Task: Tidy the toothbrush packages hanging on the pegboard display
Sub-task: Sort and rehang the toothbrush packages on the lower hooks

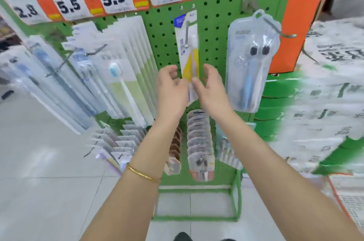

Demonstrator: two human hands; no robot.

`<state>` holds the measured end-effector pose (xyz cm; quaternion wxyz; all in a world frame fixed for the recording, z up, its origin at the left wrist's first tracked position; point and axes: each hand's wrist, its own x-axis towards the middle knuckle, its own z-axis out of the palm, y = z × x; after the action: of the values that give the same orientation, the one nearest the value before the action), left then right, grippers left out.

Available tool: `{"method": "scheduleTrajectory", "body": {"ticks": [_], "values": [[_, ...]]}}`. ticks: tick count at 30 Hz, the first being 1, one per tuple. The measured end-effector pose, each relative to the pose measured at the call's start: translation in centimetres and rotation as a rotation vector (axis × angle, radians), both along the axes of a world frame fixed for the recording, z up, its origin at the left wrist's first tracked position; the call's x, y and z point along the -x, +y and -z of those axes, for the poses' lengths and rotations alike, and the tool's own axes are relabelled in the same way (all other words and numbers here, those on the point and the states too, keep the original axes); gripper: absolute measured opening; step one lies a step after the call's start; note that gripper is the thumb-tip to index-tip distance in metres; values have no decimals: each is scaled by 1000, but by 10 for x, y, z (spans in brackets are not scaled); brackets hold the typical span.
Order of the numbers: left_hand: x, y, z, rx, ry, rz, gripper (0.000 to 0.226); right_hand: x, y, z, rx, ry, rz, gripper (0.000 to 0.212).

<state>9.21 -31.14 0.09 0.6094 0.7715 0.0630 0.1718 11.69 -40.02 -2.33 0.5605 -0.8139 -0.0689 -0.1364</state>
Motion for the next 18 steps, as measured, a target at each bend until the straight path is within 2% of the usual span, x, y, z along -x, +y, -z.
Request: {"method": "scheduleTrajectory", "body": {"ticks": [4, 7, 11, 14, 16, 18], "values": [[-29, 14, -2, -133, -123, 21, 52, -15, 16, -2, -11, -40, 241, 54], [-39, 16, -10, -119, -170, 60, 54, -20, 22, -13, -87, -31, 233, 55], [-43, 15, -18, -96, -173, 133, 34, -21, 22, -20, -175, 1, 186, 34], [-43, 17, -20, -85, -176, 157, 28, -11, 21, -19, -216, -46, 164, 7], [-36, 18, -22, -111, -187, 172, 26, 0, 21, -17, -238, -68, 177, 20], [-26, 18, -23, -105, -206, 194, 18, 12, 22, -16, -269, -83, 180, 24]]}}
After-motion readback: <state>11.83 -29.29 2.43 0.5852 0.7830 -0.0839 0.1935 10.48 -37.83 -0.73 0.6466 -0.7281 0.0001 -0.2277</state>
